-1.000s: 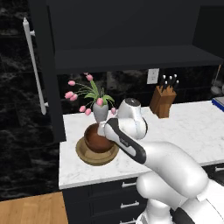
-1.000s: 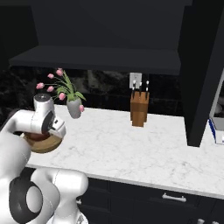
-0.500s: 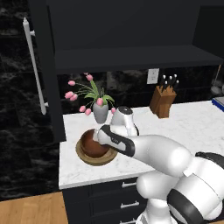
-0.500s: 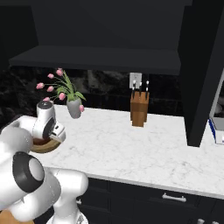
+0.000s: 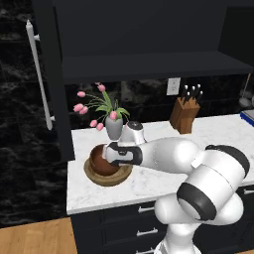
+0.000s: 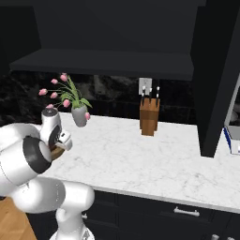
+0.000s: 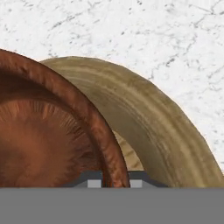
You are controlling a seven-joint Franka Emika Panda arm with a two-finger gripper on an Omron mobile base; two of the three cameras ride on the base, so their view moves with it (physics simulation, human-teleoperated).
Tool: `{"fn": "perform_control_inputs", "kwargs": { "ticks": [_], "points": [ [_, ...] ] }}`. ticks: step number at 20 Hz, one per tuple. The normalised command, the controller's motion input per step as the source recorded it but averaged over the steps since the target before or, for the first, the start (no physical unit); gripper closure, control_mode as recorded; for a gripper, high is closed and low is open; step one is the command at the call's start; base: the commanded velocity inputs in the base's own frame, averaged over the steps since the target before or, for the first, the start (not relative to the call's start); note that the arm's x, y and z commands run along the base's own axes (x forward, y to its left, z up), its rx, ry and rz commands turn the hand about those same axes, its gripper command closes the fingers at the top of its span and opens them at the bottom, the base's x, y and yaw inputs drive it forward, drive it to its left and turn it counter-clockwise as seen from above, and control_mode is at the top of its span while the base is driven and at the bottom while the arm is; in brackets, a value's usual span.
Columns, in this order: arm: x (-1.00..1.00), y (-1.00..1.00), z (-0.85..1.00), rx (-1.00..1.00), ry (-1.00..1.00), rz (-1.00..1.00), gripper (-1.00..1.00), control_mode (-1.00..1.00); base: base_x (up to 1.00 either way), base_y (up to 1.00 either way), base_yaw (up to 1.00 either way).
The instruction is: Pick up the bowls on the counter and stack them on top of one another in the open cabinet. Place the smaller bowl on top of the larger bowl.
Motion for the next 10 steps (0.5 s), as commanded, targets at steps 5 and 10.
{"fn": "perform_control_inputs", "kwargs": {
  "ticks": [5, 10],
  "points": [
    [0.0, 0.0, 0.22, 0.0, -0.03, 0.0, -1.0, -1.0, 0.0, 0.0, 0.0],
    [-0.02, 0.0, 0.82, 0.01, -0.04, 0.0, -1.0, -1.0, 0.0, 0.0, 0.0]
  ]
}}
